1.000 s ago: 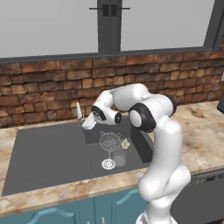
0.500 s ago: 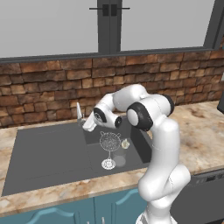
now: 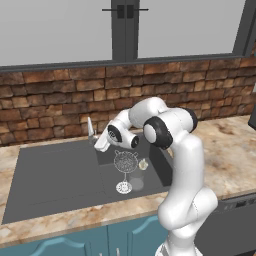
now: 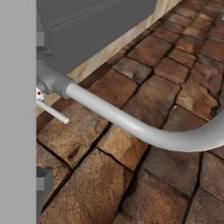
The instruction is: Pick the glass cup and strainer and place them in the sink. Then turn on the water.
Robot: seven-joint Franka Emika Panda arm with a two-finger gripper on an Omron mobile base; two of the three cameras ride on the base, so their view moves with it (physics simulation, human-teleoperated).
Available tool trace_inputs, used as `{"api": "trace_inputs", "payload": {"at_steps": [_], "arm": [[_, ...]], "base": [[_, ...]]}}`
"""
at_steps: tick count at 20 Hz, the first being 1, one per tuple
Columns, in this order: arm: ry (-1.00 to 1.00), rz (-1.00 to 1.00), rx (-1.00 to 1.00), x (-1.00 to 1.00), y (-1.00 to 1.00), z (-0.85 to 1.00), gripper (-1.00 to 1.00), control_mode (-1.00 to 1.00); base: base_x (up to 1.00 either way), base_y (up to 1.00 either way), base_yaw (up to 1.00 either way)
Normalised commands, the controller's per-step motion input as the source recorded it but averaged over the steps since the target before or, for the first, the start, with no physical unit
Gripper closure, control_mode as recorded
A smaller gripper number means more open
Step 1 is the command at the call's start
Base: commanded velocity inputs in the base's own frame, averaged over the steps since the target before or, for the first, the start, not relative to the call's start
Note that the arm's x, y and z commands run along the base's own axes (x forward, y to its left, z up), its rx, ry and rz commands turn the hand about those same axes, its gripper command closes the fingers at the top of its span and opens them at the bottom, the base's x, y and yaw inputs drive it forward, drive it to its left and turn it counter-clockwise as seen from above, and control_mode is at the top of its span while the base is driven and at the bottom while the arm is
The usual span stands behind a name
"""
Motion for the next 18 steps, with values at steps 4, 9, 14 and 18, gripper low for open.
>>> {"api": "trace_inputs", "payload": {"at_steps": [4, 9, 14, 18], "arm": [[0.0, 0.0, 0.0, 0.11, 0.23, 0.0, -1.0, -1.0], [0.01, 0.0, 0.0, 0.21, 0.04, -0.05, -1.0, -1.0], [0.04, 0.0, 0.0, 0.26, 0.0, -0.11, -1.0, -1.0], [0.04, 0.0, 0.0, 0.2, 0.0, -0.19, -1.0, -1.0]], "base": [[0.0, 0.0, 0.0], [0.0, 0.0, 0.0], [0.0, 0.0, 0.0], [0.0, 0.0, 0.0]]}}
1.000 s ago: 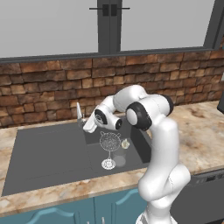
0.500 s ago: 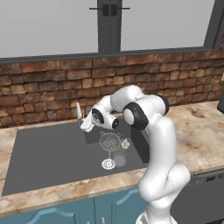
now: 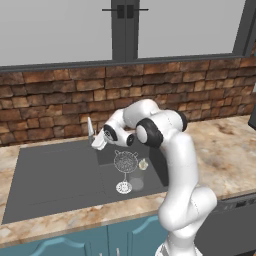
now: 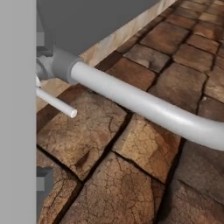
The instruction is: Pick the glass cup and strainer and place them in the sink. Then turn on the water.
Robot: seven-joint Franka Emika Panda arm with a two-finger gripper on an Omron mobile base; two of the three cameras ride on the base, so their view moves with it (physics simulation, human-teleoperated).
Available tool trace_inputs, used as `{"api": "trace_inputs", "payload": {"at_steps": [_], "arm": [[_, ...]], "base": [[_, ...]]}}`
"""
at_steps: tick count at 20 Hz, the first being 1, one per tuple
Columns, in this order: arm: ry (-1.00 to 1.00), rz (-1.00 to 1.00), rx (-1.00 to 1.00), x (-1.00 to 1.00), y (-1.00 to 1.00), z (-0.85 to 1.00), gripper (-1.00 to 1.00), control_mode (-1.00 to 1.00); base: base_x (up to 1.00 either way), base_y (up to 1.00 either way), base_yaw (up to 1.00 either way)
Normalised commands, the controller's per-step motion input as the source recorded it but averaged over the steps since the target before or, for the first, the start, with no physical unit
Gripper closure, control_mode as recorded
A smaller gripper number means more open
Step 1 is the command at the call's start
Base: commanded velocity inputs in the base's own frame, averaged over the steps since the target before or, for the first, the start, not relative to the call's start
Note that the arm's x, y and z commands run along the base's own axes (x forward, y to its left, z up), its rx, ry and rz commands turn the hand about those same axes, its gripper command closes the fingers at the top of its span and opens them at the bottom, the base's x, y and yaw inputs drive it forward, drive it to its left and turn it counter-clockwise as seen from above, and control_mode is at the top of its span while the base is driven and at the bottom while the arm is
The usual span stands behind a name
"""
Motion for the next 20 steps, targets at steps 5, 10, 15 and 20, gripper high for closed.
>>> {"api": "trace_inputs", "payload": {"at_steps": [5, 10, 15, 20], "arm": [[0.01, 0.0, 0.0, 0.19, 0.01, -0.21, -1.0, -1.0], [0.0, 0.0, 0.0, 0.23, 0.15, -0.15, -1.0, -1.0], [0.0, 0.0, 0.0, 0.24, 0.21, -0.14, -1.0, -1.0], [0.0, 0.0, 0.0, 0.23, 0.32, -0.1, -1.0, -1.0]], "base": [[0.0, 0.0, 0.0], [0.0, 0.0, 0.0], [0.0, 0.0, 0.0], [0.0, 0.0, 0.0]]}}
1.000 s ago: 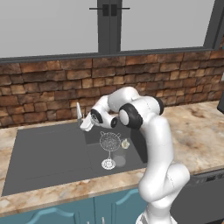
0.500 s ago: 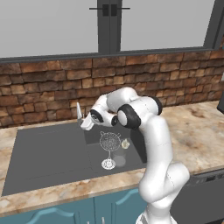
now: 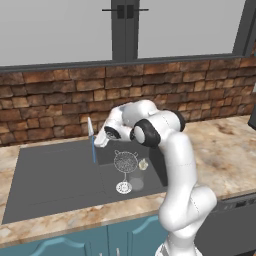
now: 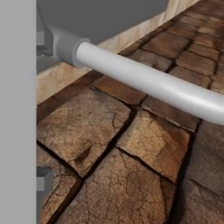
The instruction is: Pick the glass cup and strainer and place them in the sink. Then turn on the water.
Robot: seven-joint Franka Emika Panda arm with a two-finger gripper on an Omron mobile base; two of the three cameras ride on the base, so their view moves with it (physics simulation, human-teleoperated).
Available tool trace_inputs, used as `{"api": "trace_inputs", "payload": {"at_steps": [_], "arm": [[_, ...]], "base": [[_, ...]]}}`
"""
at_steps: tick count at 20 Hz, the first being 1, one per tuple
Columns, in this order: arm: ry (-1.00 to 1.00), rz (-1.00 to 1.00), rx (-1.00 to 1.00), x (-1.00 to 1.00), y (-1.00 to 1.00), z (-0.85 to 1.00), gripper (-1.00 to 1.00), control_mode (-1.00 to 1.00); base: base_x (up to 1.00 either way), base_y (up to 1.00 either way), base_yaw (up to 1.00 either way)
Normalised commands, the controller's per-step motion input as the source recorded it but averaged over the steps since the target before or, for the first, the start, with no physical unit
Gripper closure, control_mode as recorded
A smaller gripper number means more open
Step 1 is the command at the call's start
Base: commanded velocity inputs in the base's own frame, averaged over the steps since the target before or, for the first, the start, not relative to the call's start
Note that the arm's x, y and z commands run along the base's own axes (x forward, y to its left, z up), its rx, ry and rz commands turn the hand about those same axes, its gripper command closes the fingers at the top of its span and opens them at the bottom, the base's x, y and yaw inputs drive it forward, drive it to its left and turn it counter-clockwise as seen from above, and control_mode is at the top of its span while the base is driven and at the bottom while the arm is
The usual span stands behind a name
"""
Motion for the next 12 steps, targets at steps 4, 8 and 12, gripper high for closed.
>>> {"api": "trace_inputs", "payload": {"at_steps": [4, 8, 12], "arm": [[0.0, 0.0, 0.0, 0.06, 0.41, -0.18, -1.0, -1.0], [0.0, 0.0, 0.0, 0.02, 0.22, -0.26, -1.0, -1.0], [0.0, 0.0, 0.0, 0.0, 0.06, -0.16, -1.0, -1.0]], "base": [[0.0, 0.0, 0.0], [0.0, 0.0, 0.0], [0.0, 0.0, 0.0]]}}
